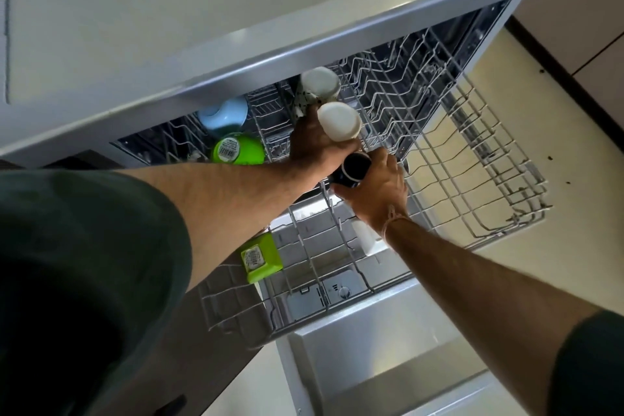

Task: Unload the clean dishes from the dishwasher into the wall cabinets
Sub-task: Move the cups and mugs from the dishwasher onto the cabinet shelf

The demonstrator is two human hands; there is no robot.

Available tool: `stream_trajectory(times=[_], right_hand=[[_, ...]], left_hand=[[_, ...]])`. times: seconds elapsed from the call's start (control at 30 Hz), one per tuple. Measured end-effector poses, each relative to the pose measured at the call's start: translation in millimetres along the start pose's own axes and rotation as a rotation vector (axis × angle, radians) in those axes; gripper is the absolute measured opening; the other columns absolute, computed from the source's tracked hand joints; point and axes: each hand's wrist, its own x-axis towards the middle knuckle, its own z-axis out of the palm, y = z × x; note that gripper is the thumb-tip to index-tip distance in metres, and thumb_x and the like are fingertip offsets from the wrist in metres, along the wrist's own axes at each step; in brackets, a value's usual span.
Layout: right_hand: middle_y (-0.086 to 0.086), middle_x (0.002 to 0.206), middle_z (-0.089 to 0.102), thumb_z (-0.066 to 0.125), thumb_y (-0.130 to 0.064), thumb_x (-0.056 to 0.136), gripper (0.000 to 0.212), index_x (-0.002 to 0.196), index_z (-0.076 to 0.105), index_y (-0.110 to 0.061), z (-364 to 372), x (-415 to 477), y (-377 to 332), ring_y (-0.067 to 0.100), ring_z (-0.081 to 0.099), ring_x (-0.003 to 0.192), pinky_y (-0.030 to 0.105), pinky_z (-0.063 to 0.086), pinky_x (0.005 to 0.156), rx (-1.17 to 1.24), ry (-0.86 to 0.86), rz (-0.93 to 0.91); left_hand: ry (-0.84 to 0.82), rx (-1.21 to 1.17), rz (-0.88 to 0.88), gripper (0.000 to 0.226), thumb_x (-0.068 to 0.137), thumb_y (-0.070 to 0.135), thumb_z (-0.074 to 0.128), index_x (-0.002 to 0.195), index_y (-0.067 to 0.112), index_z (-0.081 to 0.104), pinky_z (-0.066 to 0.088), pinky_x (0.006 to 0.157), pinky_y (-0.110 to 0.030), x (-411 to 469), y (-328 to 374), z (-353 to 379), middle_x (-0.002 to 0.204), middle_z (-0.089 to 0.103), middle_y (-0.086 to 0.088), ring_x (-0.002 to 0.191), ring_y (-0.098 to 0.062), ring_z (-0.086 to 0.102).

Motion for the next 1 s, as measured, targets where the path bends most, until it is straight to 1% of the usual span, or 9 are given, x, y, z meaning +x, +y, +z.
stream_trajectory(times=[0.13, 0.2, 0.33, 0.47, 0.53, 0.63, 0.73, 0.87, 1.0], right_hand=[[0.002, 0.121, 0.047, 0.083, -0.051, 0.063, 0.080, 0.121, 0.038, -0.020, -8.3, -10.7, -5.7, 0.023, 0.049, 0.110, 0.046, 0.049, 0.096, 0.017, 0.034, -0.031], [0.001, 0.120, 0.046, 0.083, -0.048, 0.064, 0.078, 0.121, 0.038, -0.021, -14.5, -19.5, -10.8, 0.022, 0.050, 0.109, 0.045, 0.051, 0.095, 0.042, 0.038, -0.054], [0.004, 0.120, 0.045, 0.083, -0.045, 0.068, 0.075, 0.121, 0.038, -0.019, -29.1, -46.1, -21.1, 0.022, 0.052, 0.107, 0.042, 0.052, 0.094, 0.044, 0.058, -0.119], [0.004, 0.123, 0.041, 0.084, -0.042, 0.069, 0.077, 0.125, 0.036, -0.020, -42.0, -84.0, -35.7, 0.021, 0.054, 0.107, 0.038, 0.054, 0.095, 0.068, 0.052, -0.153], [0.004, 0.124, 0.039, 0.085, -0.040, 0.069, 0.077, 0.126, 0.036, -0.020, -47.5, -107.6, -45.9, 0.019, 0.053, 0.107, 0.036, 0.053, 0.096, 0.079, 0.074, -0.166], [0.006, 0.125, 0.038, 0.086, -0.036, 0.068, 0.077, 0.125, 0.037, -0.019, -56.0, -148.6, -62.5, 0.016, 0.050, 0.104, 0.034, 0.053, 0.095, 0.087, 0.121, -0.192], [0.007, 0.123, 0.039, 0.087, -0.034, 0.066, 0.078, 0.124, 0.038, -0.018, -66.6, -192.3, -81.1, 0.014, 0.048, 0.101, 0.030, 0.052, 0.092, 0.092, 0.189, -0.230], [0.006, 0.123, 0.040, 0.088, -0.034, 0.065, 0.078, 0.124, 0.041, -0.017, -85.1, -246.1, -114.7, 0.010, 0.046, 0.099, 0.016, 0.042, 0.086, 0.124, 0.247, -0.290], [0.005, 0.122, 0.039, 0.089, -0.034, 0.063, 0.078, 0.125, 0.043, -0.018, -100.3, -291.1, -159.1, 0.010, 0.050, 0.097, 0.016, 0.043, 0.089, 0.143, 0.281, -0.379]], left_hand=[[0.051, -0.048, 0.076, 0.078, 0.062, 0.044, 0.088, 0.126, 0.026, 0.048, 0.049, 0.085, -0.021, -13.4, 2.6, -12.7, 0.115, 0.056, 0.011, 0.104, -0.010, 0.055], [0.067, -0.060, 0.091, 0.078, 0.061, 0.046, 0.088, 0.125, 0.028, 0.048, 0.048, 0.085, -0.020, -21.4, 3.3, -21.1, 0.118, 0.057, 0.009, 0.105, -0.010, 0.055], [0.100, -0.034, 0.097, 0.079, 0.058, 0.053, 0.085, 0.123, 0.030, 0.048, 0.049, 0.086, -0.025, -45.2, 10.3, -44.1, 0.122, 0.055, 0.003, 0.107, -0.014, 0.053], [0.107, -0.068, 0.120, 0.076, 0.062, 0.044, 0.088, 0.124, 0.025, 0.049, 0.048, 0.087, -0.027, -79.8, 17.9, -76.0, 0.119, 0.056, 0.005, 0.106, -0.015, 0.054], [0.135, -0.056, 0.155, 0.077, 0.058, 0.050, 0.088, 0.120, 0.025, 0.050, 0.052, 0.083, -0.033, -100.6, 19.2, -95.1, 0.116, 0.057, 0.003, 0.102, -0.017, 0.056], [0.155, -0.061, 0.173, 0.079, 0.055, 0.053, 0.086, 0.118, 0.023, 0.049, 0.055, 0.078, -0.037, -134.5, 23.2, -127.1, 0.114, 0.056, 0.000, 0.100, -0.018, 0.057], [0.150, -0.059, 0.219, 0.077, 0.056, 0.053, 0.085, 0.118, 0.025, 0.048, 0.054, 0.077, -0.035, -172.0, 29.0, -163.2, 0.114, 0.053, -0.001, 0.100, -0.018, 0.055], [0.163, -0.115, 0.275, 0.082, 0.059, 0.050, 0.085, 0.127, 0.027, 0.047, 0.050, 0.079, -0.028, -218.0, 39.1, -218.0, 0.119, 0.050, -0.001, 0.104, -0.015, 0.053], [0.214, -0.150, 0.278, 0.082, 0.060, 0.055, 0.083, 0.127, 0.027, 0.046, 0.049, 0.081, -0.029, -254.2, 46.0, -277.5, 0.120, 0.049, 0.000, 0.106, -0.016, 0.051]])
